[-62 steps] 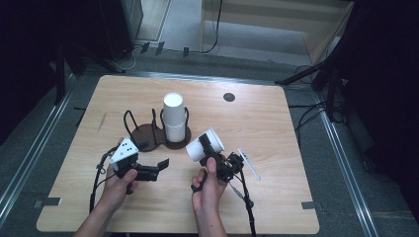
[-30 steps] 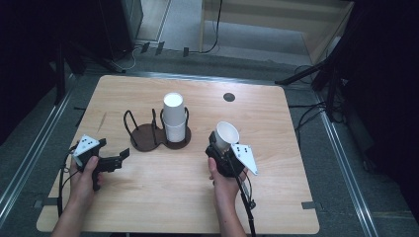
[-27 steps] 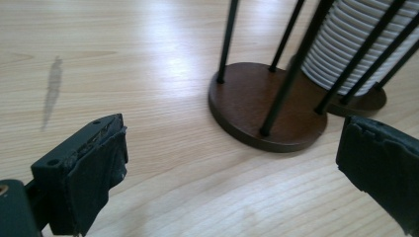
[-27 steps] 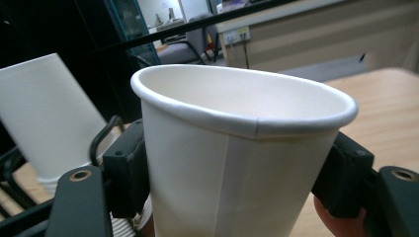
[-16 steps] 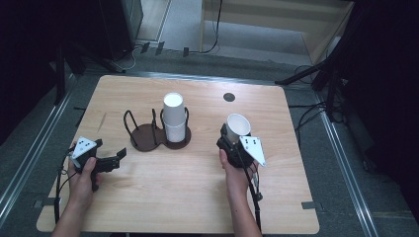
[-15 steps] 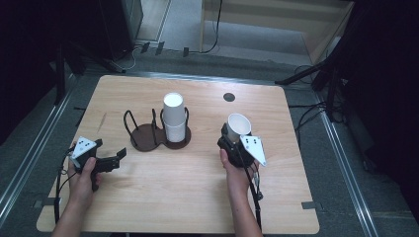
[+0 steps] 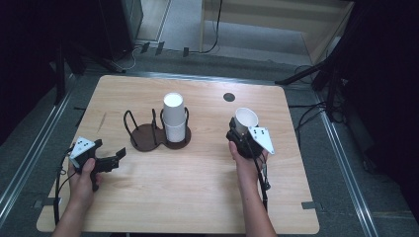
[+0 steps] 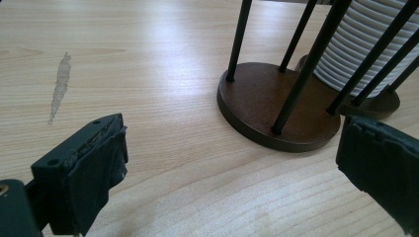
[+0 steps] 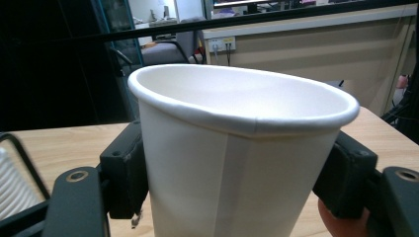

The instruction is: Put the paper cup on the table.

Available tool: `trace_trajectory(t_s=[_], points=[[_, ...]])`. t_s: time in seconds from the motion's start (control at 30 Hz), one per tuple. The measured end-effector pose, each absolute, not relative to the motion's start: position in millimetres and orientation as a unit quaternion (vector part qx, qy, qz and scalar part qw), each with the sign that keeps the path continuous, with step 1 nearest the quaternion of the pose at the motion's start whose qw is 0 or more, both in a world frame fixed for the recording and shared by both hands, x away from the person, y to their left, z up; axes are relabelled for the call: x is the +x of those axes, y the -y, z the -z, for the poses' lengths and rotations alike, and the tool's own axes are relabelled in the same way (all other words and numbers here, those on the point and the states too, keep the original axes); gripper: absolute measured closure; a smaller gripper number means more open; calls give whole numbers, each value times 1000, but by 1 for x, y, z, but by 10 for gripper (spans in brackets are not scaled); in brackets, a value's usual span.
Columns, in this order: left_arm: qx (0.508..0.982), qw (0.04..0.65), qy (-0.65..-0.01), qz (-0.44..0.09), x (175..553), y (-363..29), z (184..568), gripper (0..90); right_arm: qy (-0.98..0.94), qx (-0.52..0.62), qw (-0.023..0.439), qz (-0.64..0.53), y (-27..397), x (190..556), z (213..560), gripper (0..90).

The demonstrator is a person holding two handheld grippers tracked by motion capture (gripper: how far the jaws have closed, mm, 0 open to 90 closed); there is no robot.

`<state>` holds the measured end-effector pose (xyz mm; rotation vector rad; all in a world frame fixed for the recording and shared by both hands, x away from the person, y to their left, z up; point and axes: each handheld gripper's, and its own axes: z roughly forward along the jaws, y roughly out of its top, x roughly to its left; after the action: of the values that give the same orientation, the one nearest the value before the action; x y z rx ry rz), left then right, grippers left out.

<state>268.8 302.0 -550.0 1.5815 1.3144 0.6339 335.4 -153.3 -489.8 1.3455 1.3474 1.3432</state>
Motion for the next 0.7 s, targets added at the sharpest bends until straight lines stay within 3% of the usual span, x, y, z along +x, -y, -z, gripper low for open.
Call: trace_trajectory(t_s=[0.7], points=[[636,487,-541,-257,267,-305,550,0,-562,549,383,-486,182,385,524,269]])
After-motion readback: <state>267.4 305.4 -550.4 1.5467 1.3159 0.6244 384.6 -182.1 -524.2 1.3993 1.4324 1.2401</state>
